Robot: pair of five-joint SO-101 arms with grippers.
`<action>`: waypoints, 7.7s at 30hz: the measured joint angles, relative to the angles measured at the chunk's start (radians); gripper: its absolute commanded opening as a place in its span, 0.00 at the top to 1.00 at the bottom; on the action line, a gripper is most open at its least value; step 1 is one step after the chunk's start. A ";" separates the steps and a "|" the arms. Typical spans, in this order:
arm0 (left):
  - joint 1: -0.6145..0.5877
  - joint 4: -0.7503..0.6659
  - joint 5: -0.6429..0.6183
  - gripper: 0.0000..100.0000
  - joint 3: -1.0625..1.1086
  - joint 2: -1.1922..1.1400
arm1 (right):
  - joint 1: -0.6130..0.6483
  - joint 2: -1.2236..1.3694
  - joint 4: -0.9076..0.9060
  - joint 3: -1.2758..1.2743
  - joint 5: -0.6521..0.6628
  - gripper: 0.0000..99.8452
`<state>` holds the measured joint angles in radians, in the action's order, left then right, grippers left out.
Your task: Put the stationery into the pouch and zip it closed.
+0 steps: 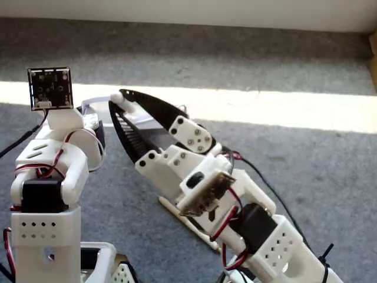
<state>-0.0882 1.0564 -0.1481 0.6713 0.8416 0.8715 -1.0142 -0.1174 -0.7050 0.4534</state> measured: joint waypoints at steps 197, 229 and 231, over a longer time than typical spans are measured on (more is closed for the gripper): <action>0.000 -0.002 0.000 0.99 0.005 0.002 | 0.017 0.603 -0.516 -0.399 -0.190 0.95; 0.000 -0.002 0.000 0.99 0.005 0.002 | 0.020 0.601 -0.746 -0.235 -0.190 0.98; 0.000 -0.002 0.000 0.99 0.005 0.002 | 0.020 0.569 -0.749 -0.235 -0.190 0.98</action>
<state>-0.0882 1.0549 -0.1481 0.6759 0.8431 0.8915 -0.4450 -0.8661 -0.9398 0.2631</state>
